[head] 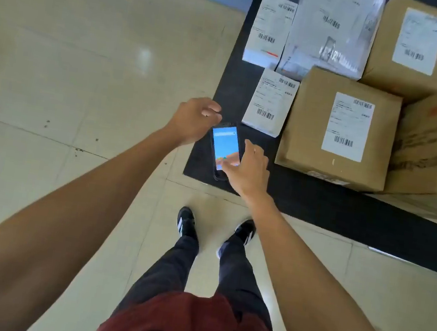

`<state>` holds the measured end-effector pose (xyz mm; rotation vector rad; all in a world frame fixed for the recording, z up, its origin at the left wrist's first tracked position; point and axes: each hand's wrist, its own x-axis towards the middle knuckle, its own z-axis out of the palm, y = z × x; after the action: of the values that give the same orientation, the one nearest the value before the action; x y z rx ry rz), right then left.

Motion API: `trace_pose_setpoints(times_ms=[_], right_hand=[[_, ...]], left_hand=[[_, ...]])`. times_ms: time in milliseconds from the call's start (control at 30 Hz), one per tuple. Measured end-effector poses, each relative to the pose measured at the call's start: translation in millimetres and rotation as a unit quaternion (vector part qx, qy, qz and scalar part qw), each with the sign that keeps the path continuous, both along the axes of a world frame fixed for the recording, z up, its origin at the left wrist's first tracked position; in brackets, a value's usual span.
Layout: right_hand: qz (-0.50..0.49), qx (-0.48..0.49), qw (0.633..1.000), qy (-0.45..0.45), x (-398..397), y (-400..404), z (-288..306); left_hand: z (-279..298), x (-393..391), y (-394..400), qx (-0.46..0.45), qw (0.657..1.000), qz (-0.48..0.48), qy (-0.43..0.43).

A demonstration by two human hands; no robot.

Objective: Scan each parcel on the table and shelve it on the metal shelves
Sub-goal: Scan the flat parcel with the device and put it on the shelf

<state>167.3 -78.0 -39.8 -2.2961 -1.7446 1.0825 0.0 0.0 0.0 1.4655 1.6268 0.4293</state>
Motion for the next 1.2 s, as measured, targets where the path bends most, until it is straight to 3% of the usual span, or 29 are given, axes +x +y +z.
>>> trace_pose_setpoints(times_ms=[567, 967, 1200], right_hand=[[-0.048, -0.011, 0.994, -0.103, -43.5, 0.1, -33.6], [-0.074, 0.002, 0.997, -0.025, -38.9, 6.4, -24.2], [-0.115, 0.037, 0.993, 0.016, -16.3, 10.7, 10.3]], left_hand=[[-36.6, -27.3, -4.0, -0.052, 0.998, 0.015, -0.014], [-35.4, -31.4, -1.9, -0.051, 0.998, 0.023, -0.014], [-26.1, -8.5, 6.9, -0.019, 0.998, 0.046, -0.026]])
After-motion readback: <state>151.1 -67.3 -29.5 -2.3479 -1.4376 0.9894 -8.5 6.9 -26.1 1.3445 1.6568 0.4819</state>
